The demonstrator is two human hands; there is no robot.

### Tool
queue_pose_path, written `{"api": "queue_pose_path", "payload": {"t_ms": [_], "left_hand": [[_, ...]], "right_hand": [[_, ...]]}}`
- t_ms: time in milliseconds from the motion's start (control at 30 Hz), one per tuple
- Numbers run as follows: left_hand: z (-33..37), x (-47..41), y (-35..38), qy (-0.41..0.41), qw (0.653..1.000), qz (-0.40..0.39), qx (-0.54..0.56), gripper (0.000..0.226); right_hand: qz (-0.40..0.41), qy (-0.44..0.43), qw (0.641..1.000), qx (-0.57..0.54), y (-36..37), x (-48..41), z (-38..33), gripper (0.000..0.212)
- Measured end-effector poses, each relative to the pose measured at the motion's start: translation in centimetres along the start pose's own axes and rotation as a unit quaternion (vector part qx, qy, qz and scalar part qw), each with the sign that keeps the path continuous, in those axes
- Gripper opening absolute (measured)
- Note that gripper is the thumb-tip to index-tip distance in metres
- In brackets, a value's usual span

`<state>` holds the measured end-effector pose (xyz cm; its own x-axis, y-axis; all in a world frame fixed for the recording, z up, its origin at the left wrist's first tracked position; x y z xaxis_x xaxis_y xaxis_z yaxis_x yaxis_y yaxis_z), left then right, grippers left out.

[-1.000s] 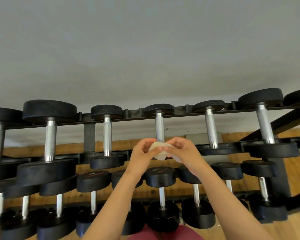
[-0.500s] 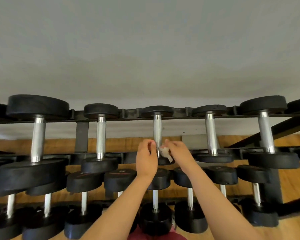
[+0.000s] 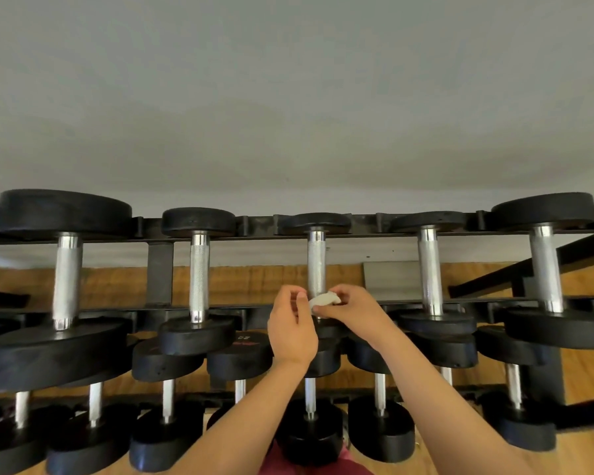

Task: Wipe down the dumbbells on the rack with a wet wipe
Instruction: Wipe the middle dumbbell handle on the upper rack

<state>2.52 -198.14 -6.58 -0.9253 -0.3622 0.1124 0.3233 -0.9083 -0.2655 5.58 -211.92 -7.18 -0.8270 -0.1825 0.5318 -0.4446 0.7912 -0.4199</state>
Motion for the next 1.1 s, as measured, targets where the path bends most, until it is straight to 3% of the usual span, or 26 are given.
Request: {"api": "queue_pose_path", "payload": {"t_ms": [167, 300, 467, 733, 900, 1100], "left_hand": [[0.1, -0.2, 0.3, 0.021, 0.999, -0.038, -0.034, 0.024], [-0.2, -0.2, 0.3, 0.005, 0.999, -0.041, -0.027, 0.023], [0.2, -0.2, 0.3, 0.015, 0.999, -0.033, -0.027, 0.023], [0.0, -0.3, 0.3, 0.004, 0.999, -0.035, -0.034, 0.023], [0.1, -0.2, 0.3, 0.013, 0.999, -0.036, -0.038, 0.022], [-0.2, -0.2, 0.3, 0.016, 0.999, -0.032, -0.029, 0.022]], "right_hand": [[-0.032, -0.003, 0.999, -0.037, -0.5, 0.5, 0.2, 0.034], [-0.058, 0.006, 0.992, -0.108, -0.4, 0.5, 0.7, 0.051], [-0.091, 0.024, 0.986, -0.136, -0.3, 0.7, 1.2, 0.035], [-0.101, 0.038, 0.976, -0.191, -0.1, 0.6, 0.5, 0.035], [-0.092, 0.024, 0.988, -0.124, -0.1, 0.6, 1.2, 0.047], [-0.054, -0.007, 0.997, -0.05, -0.3, 0.7, 0.3, 0.037]]}}
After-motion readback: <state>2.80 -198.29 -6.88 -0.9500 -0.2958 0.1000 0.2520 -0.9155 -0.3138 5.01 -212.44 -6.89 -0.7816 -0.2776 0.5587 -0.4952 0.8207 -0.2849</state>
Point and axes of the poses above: each hand's wrist, its own x-axis away from the middle knuckle, its own y-axis out of the palm, z = x × y, the point moved 8 cm from there along -x, towards the middle knuckle, and after that the axes turned 8 degrees about x, right-handed, at the moved point
